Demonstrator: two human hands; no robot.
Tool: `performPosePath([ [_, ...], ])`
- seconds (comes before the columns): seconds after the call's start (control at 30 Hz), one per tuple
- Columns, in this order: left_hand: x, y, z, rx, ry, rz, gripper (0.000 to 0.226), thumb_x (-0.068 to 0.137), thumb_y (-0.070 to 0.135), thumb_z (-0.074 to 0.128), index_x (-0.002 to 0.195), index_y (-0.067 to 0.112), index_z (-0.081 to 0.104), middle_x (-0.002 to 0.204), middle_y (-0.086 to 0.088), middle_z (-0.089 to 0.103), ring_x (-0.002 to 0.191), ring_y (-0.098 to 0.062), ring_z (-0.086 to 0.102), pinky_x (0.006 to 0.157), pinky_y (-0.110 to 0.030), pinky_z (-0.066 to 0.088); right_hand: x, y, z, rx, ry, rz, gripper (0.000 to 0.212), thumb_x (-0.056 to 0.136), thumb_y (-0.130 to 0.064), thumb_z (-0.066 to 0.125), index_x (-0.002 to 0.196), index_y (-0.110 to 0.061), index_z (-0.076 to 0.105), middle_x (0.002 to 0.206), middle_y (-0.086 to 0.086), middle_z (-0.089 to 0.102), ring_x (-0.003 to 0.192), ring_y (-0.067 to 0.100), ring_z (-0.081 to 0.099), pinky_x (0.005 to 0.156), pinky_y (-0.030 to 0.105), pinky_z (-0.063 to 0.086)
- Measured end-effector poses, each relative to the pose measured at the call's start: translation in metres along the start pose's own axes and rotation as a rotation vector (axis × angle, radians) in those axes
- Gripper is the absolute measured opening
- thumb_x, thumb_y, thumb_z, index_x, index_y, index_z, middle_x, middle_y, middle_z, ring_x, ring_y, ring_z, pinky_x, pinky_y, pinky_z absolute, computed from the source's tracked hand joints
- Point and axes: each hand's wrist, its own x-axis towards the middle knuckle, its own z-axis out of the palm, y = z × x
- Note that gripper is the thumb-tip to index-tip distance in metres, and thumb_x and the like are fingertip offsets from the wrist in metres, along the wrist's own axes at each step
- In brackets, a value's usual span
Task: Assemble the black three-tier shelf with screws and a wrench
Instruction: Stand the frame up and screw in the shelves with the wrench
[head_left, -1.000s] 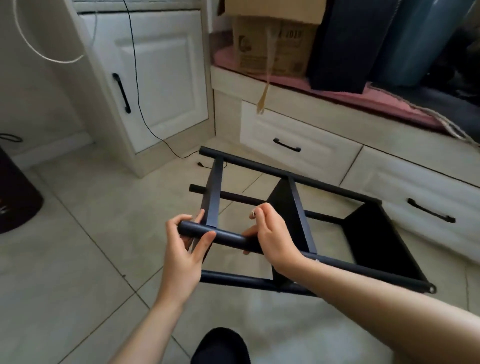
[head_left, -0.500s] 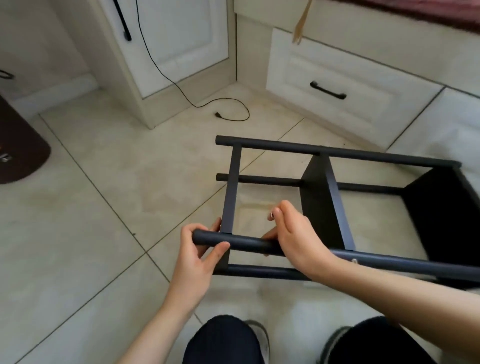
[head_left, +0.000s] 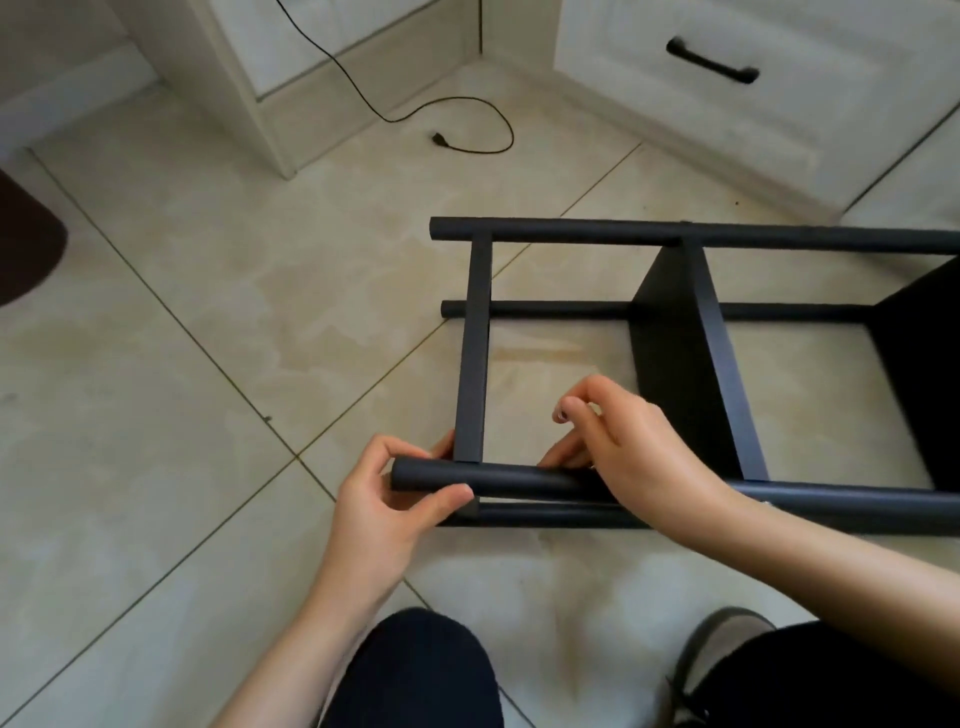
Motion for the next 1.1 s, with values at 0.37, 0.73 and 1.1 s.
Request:
performPosePath([
  [0.37,0.014,0.005,-0.027,0.270,-0.158,0.045,0.042,0.058,0.046,0.085,0.085,0.023,0.062,0.115,0.019,0.072,0.108,-0.003,0.068,0.087,-0.014,0.052,0.028,-0.005,-0.003,0.076,-0.310,0.070,0.006,0.090,-0.016,0.067,0.096,-0.015,0.068,0.085,-0.003,0.076,0.082,0.010,0.073,0.073,0.020,0.059],
  [0.73,0.058,0.029,-0.033,1.061,-0.597,0.607,0.088,0.083,0.056,0.060,0.159,0.033,0.023,0.167,0.017,0.016,0.156,-0.014,-0.001,0.117,-0.038,0.021,0.049,-0.001,0.006,0.193,-0.510,0.255,0.011,0.089,-0.010,0.070,0.100,-0.009,0.069,0.089,0.004,0.078,0.084,0.013,0.074,0.073,0.020,0.058],
  [1.1,0.056,0.013,-0.037,1.072,-0.614,0.691,0.077,0.087,0.052,0.059,0.154,0.024,0.034,0.165,0.006,0.027,0.156,-0.022,0.013,0.120,-0.045,0.028,0.075,0.010,0.025,0.329,-0.703,0.423,0.006,0.090,-0.020,0.070,0.091,-0.020,0.075,0.096,-0.001,0.076,0.082,0.010,0.070,0.069,0.021,0.057],
])
